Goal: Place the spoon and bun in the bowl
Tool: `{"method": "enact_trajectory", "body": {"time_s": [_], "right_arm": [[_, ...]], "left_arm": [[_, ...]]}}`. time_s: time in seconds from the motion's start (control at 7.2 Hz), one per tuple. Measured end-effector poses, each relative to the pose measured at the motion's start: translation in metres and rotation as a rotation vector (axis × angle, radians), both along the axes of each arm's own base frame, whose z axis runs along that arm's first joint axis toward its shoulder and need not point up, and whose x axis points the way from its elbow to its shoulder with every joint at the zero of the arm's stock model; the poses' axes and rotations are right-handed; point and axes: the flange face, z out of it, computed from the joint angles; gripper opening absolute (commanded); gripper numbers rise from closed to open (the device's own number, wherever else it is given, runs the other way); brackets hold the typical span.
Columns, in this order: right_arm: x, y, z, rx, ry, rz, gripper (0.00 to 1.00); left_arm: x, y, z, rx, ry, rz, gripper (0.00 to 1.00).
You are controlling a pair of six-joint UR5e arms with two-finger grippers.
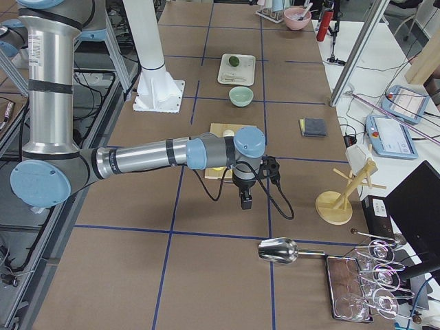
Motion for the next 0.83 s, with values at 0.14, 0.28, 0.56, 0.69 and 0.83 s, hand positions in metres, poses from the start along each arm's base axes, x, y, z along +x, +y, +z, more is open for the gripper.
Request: {"method": "enact_trajectory", "body": {"time_s": [0.14, 0.28, 0.56, 0.69, 0.83], "right_arm": [[-0.002, 0.000, 0.002, -0.007, -0.001, -0.003, 1.00], [-0.004, 0.000, 0.006, -0.014, -0.002, -0.007, 1.00], [-0.005, 0.000, 0.010, -0.021, -0.005, -0.012, 1.00], [-0.006, -0.001, 0.010, -0.023, -0.014, -0.013, 1.00], [-0.007, -0.001, 0.009, -0.024, -0.029, -0.015, 1.00]], "left_arm": [[0.048, 0.004, -0.025, -0.009, 0.044, 0.018, 1.00], [0.097, 0.008, -0.059, -0.050, 0.098, 0.009, 1.00], [0.205, 0.018, -0.131, -0.184, 0.135, -0.066, 1.00], [0.264, 0.033, -0.160, -0.240, 0.124, -0.135, 1.00], [0.317, 0.054, -0.177, -0.281, 0.098, -0.189, 1.00]]}}
